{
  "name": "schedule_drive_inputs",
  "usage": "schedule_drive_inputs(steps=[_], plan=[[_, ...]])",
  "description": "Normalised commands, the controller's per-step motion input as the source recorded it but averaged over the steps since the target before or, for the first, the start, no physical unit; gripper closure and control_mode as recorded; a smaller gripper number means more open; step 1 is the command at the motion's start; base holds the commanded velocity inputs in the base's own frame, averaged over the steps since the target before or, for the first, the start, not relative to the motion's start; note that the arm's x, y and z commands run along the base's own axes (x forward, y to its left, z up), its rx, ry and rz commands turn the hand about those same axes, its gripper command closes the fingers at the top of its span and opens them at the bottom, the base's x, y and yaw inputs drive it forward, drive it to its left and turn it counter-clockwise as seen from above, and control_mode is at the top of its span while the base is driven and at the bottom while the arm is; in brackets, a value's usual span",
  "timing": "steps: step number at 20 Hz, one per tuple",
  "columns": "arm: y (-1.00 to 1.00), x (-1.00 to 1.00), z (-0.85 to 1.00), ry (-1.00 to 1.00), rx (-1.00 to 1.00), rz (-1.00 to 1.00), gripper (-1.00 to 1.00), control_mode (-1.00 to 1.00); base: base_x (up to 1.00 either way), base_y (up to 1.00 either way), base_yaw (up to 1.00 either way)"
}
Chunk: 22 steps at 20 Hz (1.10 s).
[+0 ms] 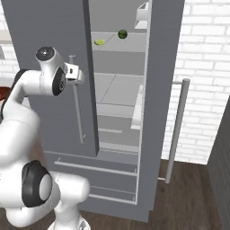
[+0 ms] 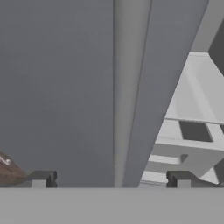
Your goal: Grab a lemon wedge from the fridge and one ice cube from the ice bowl, and put them in the glass of lemonade.
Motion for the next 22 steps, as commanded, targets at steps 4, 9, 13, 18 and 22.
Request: schedule_drive_inputs(steps=[4,9,13,18,22], plan=[[-0.13,0.39,-0.03,-0.05,0.00,0.00,-1.00,-1.00,0.00,0.00,0.00],[-0.06,0.41,-0.06,0.00,0.00,0.00,-1.00,-1.00,0.00,0.00,0.00],[0.00,0.29,-0.19,0.00,0.00,0.00,-1.00,-1.00,0.00,0.00,0.00],[0.00,0.39,-0.19,0.00,0.00,0.00,-1.00,-1.00,0.00,0.00,0.00],[0.05,0.35,-0.15,0.00,0.00,0.00,-1.00,-1.00,0.00,0.00,0.00]])
